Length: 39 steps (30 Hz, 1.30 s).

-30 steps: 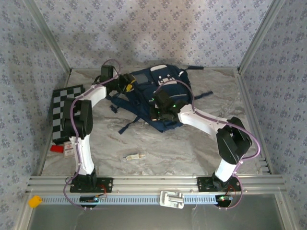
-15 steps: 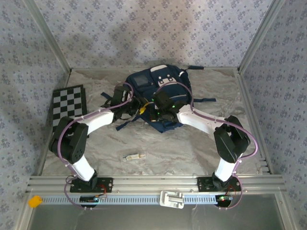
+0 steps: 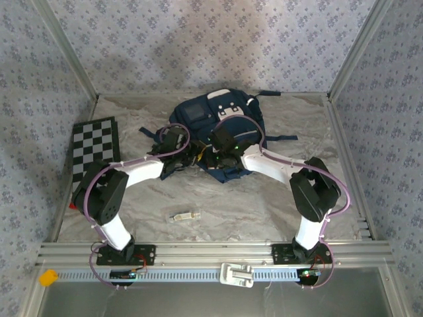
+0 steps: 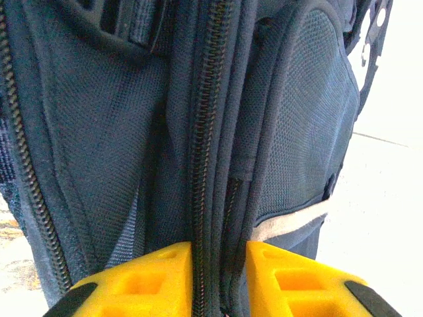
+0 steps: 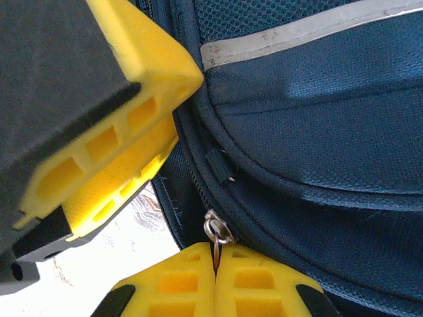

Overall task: Pack the student bag
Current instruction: Zip the student bag at the center of the table.

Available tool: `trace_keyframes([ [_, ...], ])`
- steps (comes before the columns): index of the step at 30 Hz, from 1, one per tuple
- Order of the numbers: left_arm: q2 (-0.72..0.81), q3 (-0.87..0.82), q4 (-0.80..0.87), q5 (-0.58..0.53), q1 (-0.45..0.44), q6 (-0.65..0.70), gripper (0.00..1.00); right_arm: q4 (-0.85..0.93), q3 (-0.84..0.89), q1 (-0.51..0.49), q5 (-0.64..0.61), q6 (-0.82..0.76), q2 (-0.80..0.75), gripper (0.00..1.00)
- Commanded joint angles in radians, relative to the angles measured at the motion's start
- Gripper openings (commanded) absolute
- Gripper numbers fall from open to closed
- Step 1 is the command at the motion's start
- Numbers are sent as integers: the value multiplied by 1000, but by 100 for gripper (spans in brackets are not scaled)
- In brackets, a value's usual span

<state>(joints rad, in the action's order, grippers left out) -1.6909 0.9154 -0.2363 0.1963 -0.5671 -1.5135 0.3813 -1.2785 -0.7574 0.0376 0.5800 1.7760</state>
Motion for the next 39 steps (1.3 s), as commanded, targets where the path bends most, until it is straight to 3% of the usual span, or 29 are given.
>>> trace_keyframes([
  [1, 16, 14, -8, -107, -45, -25, 14, -35, -25, 0, -29, 11, 7, 0],
  [3, 23, 8, -9, -152, -44, -16, 1, -20, -27, -3, -35, 11, 5, 0],
  [4, 26, 8, -12, -158, -37, -8, 0, -5, -25, -4, -45, 9, 1, 0],
  [12, 59, 56, 73, -111, 93, 119, 0, 139, 127, 13, -135, -9, -147, 0],
  [19, 15, 175, 127, 52, 217, 229, 0, 251, 190, 72, -235, -101, -241, 0],
  [23, -54, 298, 179, 155, 260, 334, 0, 204, 141, 29, -132, -113, -233, 0],
  [27, -155, 419, 200, 246, 311, 420, 0, 56, -5, -59, -3, -9, -145, 0],
  [30, -156, 453, 246, 326, 347, 466, 17, 63, -134, -76, -32, 19, -48, 0],
  [35, 35, 263, 270, 321, 347, 434, 44, 28, -110, -75, -78, 24, -32, 0],
  [39, 155, 77, 216, 269, 243, 308, 50, 9, -97, -79, -73, 18, -26, 0],
])
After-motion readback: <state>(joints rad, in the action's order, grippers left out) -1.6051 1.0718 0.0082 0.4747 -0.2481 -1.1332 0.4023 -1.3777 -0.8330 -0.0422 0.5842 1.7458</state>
